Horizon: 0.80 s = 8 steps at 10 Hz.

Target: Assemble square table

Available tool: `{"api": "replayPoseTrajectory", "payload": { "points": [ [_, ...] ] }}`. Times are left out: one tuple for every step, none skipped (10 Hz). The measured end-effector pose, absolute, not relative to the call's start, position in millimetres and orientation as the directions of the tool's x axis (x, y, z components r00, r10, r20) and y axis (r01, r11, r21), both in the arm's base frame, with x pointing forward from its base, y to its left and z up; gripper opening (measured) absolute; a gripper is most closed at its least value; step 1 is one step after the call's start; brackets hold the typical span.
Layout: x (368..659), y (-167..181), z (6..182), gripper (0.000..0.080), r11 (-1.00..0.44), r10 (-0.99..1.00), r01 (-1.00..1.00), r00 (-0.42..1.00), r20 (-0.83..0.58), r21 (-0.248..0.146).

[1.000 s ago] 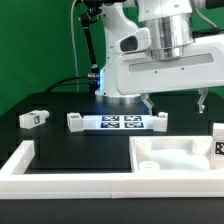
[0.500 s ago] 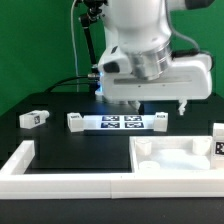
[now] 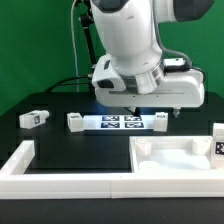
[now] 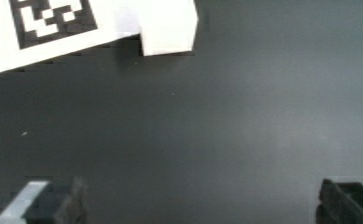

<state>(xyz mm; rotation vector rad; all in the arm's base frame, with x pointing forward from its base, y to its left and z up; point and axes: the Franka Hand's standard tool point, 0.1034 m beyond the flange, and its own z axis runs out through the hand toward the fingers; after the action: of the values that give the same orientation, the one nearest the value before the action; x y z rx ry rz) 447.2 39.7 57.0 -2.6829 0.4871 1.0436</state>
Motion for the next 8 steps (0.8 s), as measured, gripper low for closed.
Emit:
{"api": "replayPoseTrajectory", "payload": {
  "points": [
    [427.8,44.0,50.3,0.0649,-0.914,-0.209,-0.399,0.62,-0.756,-0.075],
    [413.9,46.9,44.1,0.0649,-0.907,-0.195,-0.415,0.555,-0.808,-0.066],
    [416.1,44.5,42.6,0.0649,-0.907,-0.188,-0.416,0.535,-0.824,-0.063],
    [418.0,43.9,41.9,0.0649,-0.907,-0.191,-0.416,0.542,-0.818,-0.064],
    [417.0,43.7,41.4,0.0649,-0.907,-0.191,-0.417,0.54,-0.82,-0.063],
    [416.9,43.3,41.3,0.0649,-0.907,-0.192,-0.417,0.54,-0.82,-0.063],
    [416.1,44.7,40.6,0.0649,-0.909,-0.187,-0.411,0.544,-0.818,-0.066],
    [405.6,58.2,37.6,0.0649,-0.925,-0.151,-0.37,0.561,-0.814,-0.084]
  ]
}}
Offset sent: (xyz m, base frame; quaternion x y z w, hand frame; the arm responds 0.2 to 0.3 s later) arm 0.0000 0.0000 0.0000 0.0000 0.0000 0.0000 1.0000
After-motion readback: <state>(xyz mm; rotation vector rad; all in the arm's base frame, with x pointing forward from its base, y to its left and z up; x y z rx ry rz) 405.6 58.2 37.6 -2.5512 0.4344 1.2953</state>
